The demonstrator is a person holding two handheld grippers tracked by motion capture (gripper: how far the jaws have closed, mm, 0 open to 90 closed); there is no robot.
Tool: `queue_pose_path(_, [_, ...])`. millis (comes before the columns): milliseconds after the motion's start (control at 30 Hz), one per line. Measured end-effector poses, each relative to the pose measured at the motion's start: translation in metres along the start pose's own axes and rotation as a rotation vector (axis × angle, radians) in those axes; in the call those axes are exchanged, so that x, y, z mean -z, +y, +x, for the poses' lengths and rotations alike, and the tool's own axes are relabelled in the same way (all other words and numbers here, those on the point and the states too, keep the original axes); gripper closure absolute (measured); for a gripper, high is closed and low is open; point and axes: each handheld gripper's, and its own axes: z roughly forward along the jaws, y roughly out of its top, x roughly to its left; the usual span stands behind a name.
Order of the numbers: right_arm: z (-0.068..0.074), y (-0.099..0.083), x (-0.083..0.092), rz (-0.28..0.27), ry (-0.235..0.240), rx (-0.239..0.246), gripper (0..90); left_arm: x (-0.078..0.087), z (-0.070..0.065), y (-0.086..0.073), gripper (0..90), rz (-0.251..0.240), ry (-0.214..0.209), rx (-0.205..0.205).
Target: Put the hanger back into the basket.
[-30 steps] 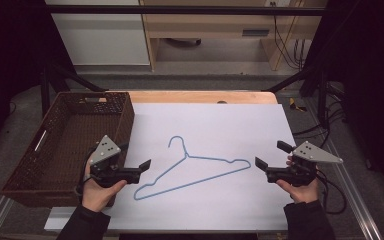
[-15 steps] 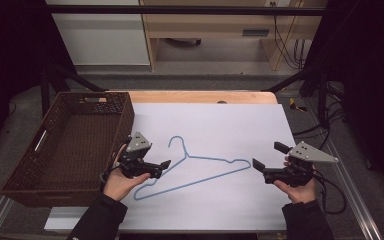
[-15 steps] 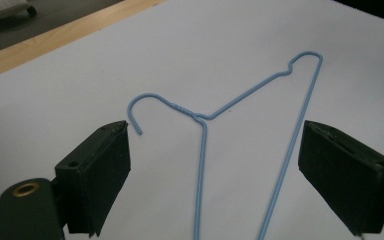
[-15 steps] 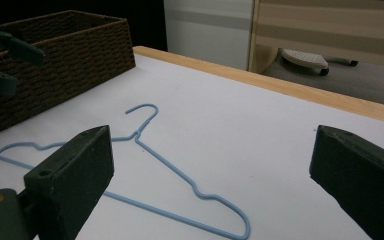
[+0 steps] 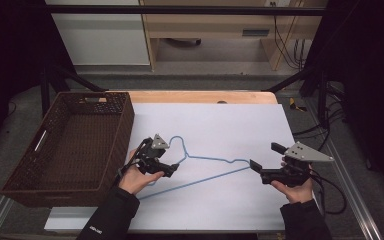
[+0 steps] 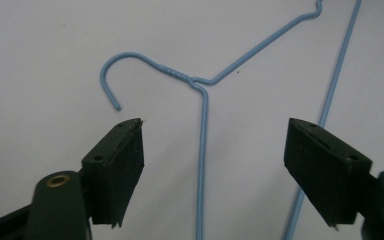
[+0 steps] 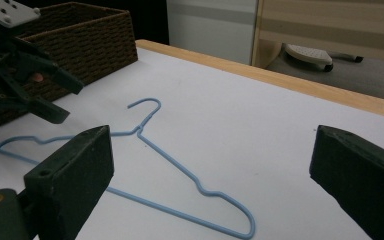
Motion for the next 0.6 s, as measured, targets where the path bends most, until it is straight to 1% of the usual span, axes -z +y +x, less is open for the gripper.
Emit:
queue_pose_path(33, [0.000,0.000,-0.001,0.002,0.000,0.000,4.4,-0.003,0.000,0.000,25.8,-0.001,0.000,0.000])
queue_pose_path(100, [0.000,-0.001,-0.002,0.008,0.003,0.008,4.3,-0.011,0.000,0.000,29.6,0.020,0.003,-0.009])
queue_pose_path(133, [0.001,-0.001,-0.002,0.010,0.004,0.009,4.4,-0.014,0.001,0.000,32.5,0.035,-0.004,-0.023])
queue_pose_path(233, [0.001,-0.002,-0.004,0.016,0.004,0.010,4.3,-0.022,0.001,-0.001,39.7,0.065,-0.013,-0.039])
queue_pose_path(300, [0.002,-0.002,-0.005,0.020,0.005,0.009,4.4,-0.028,0.002,-0.002,43.5,0.073,-0.013,-0.039])
queue_pose_path(367, [0.002,-0.003,-0.006,0.025,0.009,0.014,4.4,-0.033,0.004,-0.002,47.1,0.095,-0.014,-0.040])
queue_pose_path(500, [0.003,-0.003,-0.008,0.033,0.011,0.014,4.3,-0.039,0.006,-0.003,54.3,0.114,-0.031,-0.038])
queue_pose_path(533, [0.003,-0.003,-0.008,0.033,0.011,0.014,4.4,-0.041,0.006,-0.004,56.6,0.126,-0.029,-0.050])
queue_pose_path(600, [0.003,-0.003,-0.008,0.032,0.011,0.014,4.4,-0.044,0.007,-0.004,58.8,0.139,-0.028,-0.050])
